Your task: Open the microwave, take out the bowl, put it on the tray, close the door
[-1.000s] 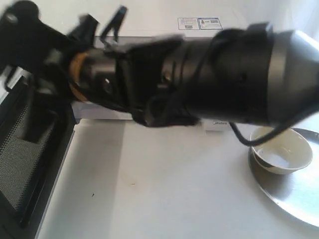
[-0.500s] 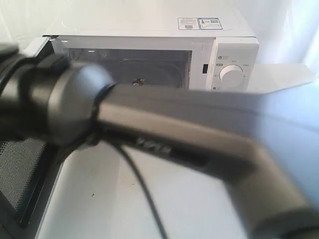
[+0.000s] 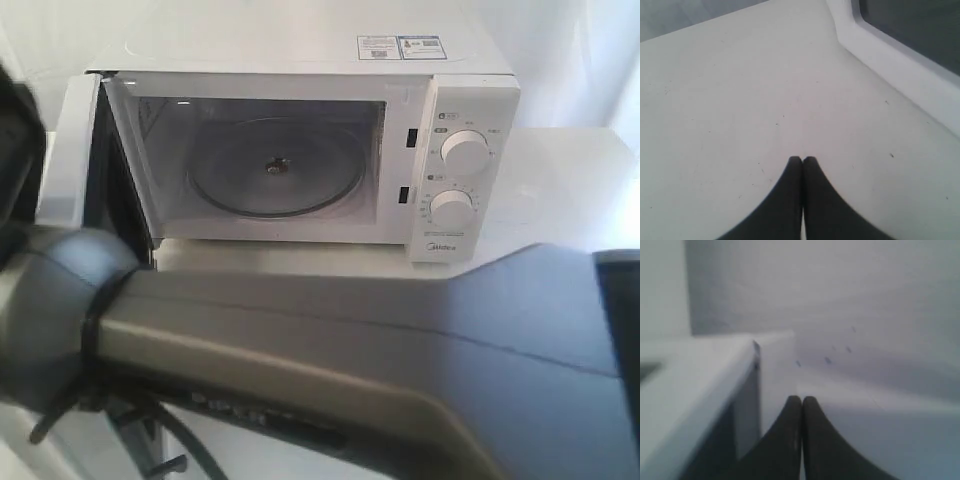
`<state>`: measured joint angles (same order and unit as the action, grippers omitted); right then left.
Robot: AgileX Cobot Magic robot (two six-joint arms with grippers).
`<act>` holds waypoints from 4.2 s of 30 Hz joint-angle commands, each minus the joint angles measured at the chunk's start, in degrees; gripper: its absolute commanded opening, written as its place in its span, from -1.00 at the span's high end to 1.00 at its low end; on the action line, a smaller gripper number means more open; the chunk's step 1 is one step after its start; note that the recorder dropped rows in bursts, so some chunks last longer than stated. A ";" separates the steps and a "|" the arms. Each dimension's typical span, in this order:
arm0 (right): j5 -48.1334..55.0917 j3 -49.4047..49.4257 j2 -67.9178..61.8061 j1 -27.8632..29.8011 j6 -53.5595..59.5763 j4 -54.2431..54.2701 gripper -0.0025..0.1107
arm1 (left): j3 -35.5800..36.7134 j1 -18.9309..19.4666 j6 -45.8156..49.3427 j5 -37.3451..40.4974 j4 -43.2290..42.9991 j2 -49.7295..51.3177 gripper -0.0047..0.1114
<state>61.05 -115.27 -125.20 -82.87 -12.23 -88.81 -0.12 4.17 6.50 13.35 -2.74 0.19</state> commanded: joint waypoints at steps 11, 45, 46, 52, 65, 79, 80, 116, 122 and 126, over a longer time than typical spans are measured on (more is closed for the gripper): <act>8.00 0.10 6.62 -1.05 -3.85 13.34 0.96 | 0.12 -0.23 -0.27 -0.04 0.18 -0.19 0.92; 8.92 34.50 14.56 3.63 -28.01 7.74 0.96 | 0.12 -0.23 -0.27 -0.04 0.18 -0.19 0.92; 8.92 35.27 16.18 1.14 -28.81 6.37 0.96 | 0.12 -0.23 -0.27 -0.04 0.18 -0.19 0.92; 8.92 41.59 28.40 -5.79 -32.99 5.96 0.96 | 0.12 -0.23 -0.27 -0.04 0.18 -0.19 0.92; 8.92 68.61 58.84 -5.54 -38.00 9.07 0.96 | 0.12 -0.23 -0.27 -0.04 0.18 -0.19 0.92; 8.92 72.24 82.51 -5.54 -37.90 21.38 0.96 | 0.12 -0.23 -0.27 -0.04 0.18 -0.19 0.92; 8.92 72.24 83.25 -5.54 -37.90 21.38 0.96 | 0.12 -0.23 -0.27 -0.04 0.18 -0.19 0.92; -37.60 115.27 123.35 61.62 -57.76 57.22 0.96 | 0.12 -0.23 -0.27 -0.04 0.18 -0.19 0.92; -40.56 115.27 125.20 61.75 -25.27 70.06 0.96 | 0.12 -0.23 -0.27 -0.04 0.18 -0.19 0.92; -42.60 115.27 125.20 61.75 2.54 83.46 0.96 | 0.12 -0.23 -0.27 -0.04 0.18 -0.19 0.92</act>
<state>20.64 -0.06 -0.37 -21.66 -29.70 -13.35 -0.12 4.17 6.50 13.26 -2.74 0.19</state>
